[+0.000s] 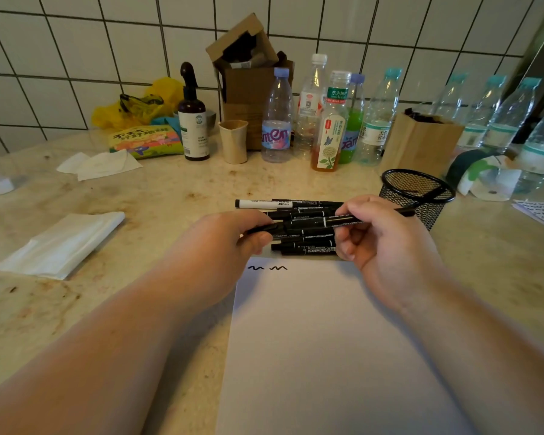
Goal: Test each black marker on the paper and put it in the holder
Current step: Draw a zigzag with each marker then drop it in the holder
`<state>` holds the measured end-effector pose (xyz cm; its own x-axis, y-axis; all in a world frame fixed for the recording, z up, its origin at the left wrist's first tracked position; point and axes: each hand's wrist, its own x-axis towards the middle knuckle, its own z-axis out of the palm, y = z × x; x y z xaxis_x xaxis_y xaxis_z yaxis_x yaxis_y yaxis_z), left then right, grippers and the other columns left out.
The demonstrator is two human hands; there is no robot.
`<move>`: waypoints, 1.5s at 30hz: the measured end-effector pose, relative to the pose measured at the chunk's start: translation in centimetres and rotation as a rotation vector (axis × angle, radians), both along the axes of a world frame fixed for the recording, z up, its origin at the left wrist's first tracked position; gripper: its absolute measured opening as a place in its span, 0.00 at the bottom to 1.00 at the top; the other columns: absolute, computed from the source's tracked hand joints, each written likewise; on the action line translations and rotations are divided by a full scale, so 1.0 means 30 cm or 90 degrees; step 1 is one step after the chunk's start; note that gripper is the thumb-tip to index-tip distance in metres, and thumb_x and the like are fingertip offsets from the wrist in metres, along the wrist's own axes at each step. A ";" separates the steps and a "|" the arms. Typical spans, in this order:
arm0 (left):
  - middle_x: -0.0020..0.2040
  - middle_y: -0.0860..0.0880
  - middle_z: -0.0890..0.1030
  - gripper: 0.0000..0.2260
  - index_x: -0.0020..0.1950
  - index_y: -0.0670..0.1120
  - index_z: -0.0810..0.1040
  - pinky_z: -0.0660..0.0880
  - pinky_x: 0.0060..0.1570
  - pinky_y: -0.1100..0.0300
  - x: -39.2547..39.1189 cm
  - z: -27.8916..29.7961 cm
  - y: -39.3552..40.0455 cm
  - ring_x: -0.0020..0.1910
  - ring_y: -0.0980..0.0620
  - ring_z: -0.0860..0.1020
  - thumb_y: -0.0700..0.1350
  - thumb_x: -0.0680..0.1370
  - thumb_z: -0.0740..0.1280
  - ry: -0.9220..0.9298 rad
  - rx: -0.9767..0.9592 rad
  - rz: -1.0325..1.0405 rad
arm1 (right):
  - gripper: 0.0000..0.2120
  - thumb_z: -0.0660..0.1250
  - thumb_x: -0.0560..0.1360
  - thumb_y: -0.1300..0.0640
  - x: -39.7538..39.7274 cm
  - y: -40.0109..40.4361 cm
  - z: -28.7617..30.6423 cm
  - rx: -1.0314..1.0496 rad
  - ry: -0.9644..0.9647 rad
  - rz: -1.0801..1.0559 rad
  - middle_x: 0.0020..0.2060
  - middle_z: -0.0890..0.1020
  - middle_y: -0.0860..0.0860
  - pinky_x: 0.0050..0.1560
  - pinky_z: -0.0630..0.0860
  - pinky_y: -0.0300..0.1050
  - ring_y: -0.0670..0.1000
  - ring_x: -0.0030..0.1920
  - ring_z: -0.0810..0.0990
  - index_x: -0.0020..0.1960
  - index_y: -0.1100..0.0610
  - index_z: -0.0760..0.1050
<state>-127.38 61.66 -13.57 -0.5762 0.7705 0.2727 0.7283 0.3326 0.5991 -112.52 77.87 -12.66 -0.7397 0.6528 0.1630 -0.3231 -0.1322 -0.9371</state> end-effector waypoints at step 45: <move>0.40 0.75 0.76 0.07 0.45 0.67 0.77 0.66 0.30 0.70 -0.009 -0.020 -0.008 0.39 0.72 0.75 0.64 0.69 0.70 0.085 -0.181 -0.035 | 0.02 0.67 0.81 0.51 0.088 0.129 0.093 0.403 -0.002 -0.416 0.37 0.82 0.43 0.33 0.74 0.34 0.41 0.34 0.79 0.50 0.44 0.76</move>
<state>-127.66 61.42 -14.17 -0.5059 0.8553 0.1120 0.8152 0.4317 0.3861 -109.89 81.75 -9.85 -0.2550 0.7314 0.6325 -0.1499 0.6163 -0.7731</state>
